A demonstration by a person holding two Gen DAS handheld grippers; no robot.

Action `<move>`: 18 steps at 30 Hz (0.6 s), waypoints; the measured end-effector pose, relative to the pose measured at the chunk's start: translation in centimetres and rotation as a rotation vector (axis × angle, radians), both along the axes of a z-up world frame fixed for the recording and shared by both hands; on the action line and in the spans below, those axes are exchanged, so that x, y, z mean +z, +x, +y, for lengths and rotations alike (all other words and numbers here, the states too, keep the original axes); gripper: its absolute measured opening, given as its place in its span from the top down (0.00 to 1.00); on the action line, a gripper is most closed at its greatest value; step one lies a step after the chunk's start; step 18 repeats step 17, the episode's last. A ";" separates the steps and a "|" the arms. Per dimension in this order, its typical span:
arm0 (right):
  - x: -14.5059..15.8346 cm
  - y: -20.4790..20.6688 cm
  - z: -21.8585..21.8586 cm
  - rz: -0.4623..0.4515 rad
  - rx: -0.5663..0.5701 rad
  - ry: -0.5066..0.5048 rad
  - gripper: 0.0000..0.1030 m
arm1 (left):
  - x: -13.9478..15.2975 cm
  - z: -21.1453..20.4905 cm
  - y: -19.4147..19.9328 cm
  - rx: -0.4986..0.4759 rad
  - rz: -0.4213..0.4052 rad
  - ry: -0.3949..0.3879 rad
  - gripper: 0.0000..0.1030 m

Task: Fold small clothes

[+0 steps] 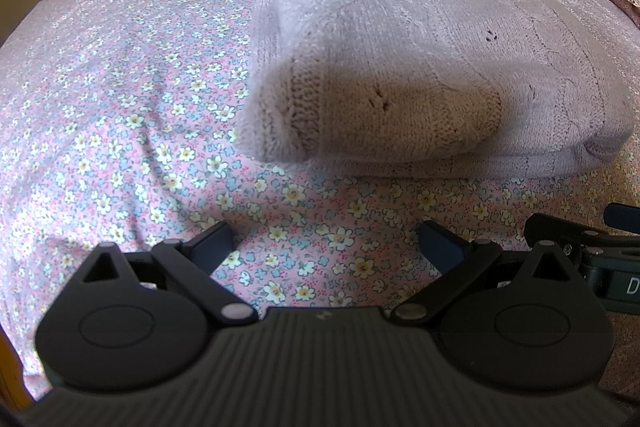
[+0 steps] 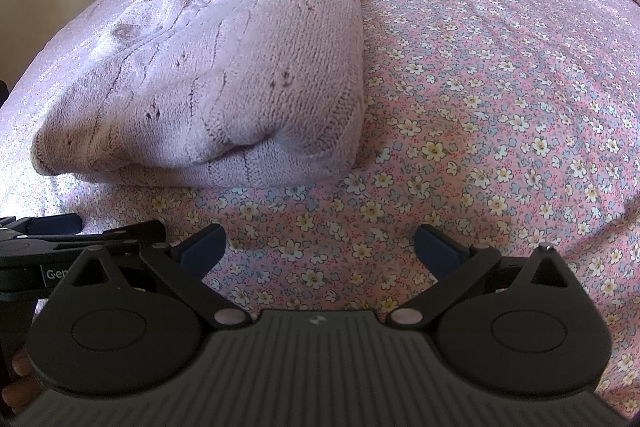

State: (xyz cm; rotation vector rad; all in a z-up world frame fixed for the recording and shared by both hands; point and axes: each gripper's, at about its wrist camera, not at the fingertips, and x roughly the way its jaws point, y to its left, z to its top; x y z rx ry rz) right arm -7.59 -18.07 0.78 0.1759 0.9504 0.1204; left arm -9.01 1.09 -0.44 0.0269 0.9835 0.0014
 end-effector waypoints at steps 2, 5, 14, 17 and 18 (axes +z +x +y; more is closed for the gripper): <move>0.0 0.0 0.0 0.000 0.000 0.000 0.00 | 0.0 0.0 0.0 0.000 0.000 0.000 0.01; 0.0 0.0 0.0 0.000 0.000 0.000 0.00 | 0.0 0.0 0.0 0.000 0.000 0.000 0.00; -0.1 0.1 0.0 0.001 0.000 -0.002 0.00 | 0.0 0.1 -0.1 0.000 0.000 0.002 0.00; 0.0 0.1 0.0 0.001 0.000 -0.001 0.00 | 0.0 0.1 -0.1 -0.001 0.000 0.003 0.00; 0.0 0.1 0.0 0.001 0.000 -0.001 0.00 | 0.0 0.1 -0.1 -0.001 0.000 0.003 0.00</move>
